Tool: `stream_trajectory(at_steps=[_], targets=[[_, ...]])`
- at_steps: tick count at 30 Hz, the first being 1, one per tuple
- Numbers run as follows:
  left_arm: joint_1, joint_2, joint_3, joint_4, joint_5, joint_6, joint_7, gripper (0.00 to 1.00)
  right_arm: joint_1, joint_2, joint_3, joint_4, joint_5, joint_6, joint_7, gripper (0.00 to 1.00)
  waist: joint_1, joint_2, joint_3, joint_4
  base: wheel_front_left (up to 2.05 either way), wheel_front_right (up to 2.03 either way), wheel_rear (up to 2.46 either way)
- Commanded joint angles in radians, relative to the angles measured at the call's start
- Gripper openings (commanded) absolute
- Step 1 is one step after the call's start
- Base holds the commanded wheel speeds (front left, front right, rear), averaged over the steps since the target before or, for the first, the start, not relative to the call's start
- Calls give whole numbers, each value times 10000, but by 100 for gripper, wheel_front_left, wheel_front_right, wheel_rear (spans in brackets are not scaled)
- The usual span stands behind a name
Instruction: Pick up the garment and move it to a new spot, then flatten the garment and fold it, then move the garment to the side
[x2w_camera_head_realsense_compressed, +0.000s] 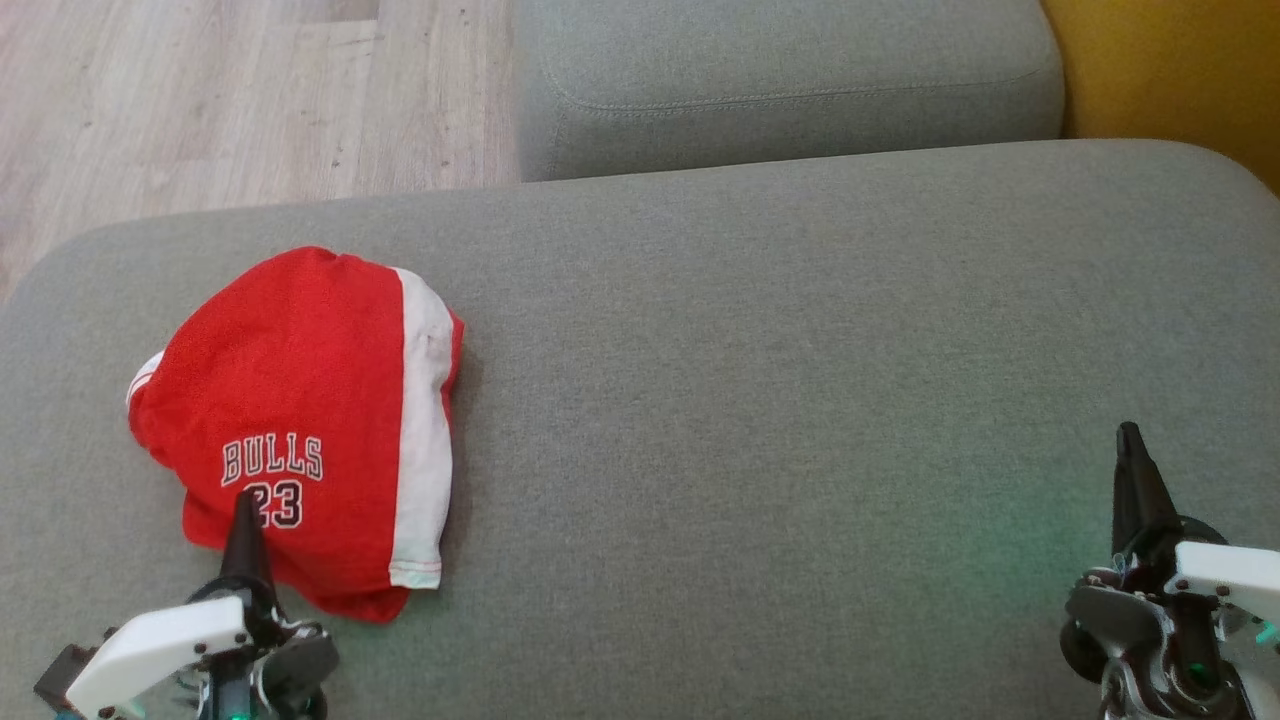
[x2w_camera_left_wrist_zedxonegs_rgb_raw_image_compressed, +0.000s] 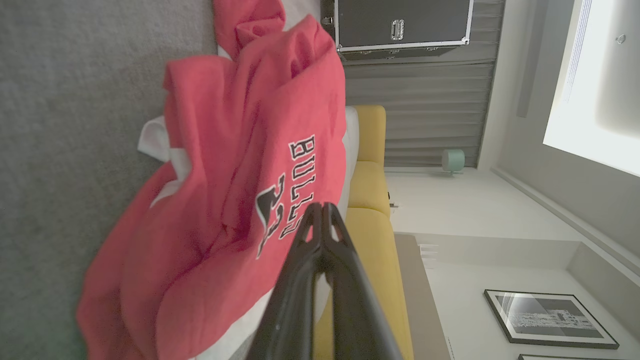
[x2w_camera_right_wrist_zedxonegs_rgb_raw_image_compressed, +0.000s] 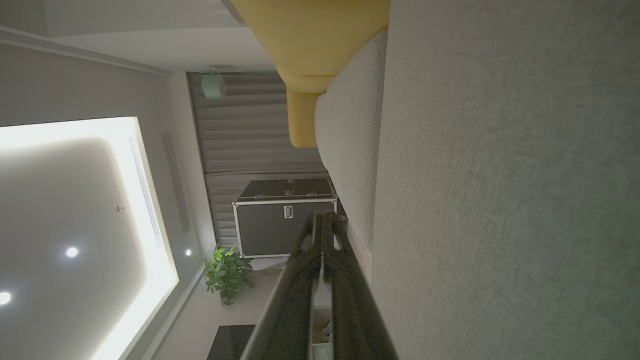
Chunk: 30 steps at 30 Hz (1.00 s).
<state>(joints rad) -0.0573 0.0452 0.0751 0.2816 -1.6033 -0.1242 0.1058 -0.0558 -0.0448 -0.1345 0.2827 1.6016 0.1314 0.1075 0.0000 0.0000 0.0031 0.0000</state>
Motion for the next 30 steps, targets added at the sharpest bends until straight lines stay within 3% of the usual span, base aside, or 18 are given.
stream_trajectory(at_steps=[1, 2, 3, 17, 30], targets=[[-506, 50, 383, -368, -57, -65, 71, 0, -521, -54, 212, -380, 74, -7, 54, 0, 0, 0, 0, 0, 0, 0, 0], [-506, 50, 383, -368, -57, -65, 71, 0, -521, -54, 212, -380, 74, -7, 54, 0, 0, 0, 0, 0, 0, 0, 0], [-1, 0, 1, -1, 0, 0, -1, 100, -1, 0, 1, -1, 0, 0, -1, 100, 0, 0, 0, 0, 0, 0, 0], [229, -5, -52, 64, 188, 2, -373, 100, 137, 10, 277, 104, -406, -1, -372, 100, 0, 0, -48, -18, 0, 0, 0], [306, 1, 113, -174, 533, -5, -726, 100, 109, 3, 381, -253, -1987, -1, -726, 100, 0, 0, -117, -6, 0, 0, 0]])
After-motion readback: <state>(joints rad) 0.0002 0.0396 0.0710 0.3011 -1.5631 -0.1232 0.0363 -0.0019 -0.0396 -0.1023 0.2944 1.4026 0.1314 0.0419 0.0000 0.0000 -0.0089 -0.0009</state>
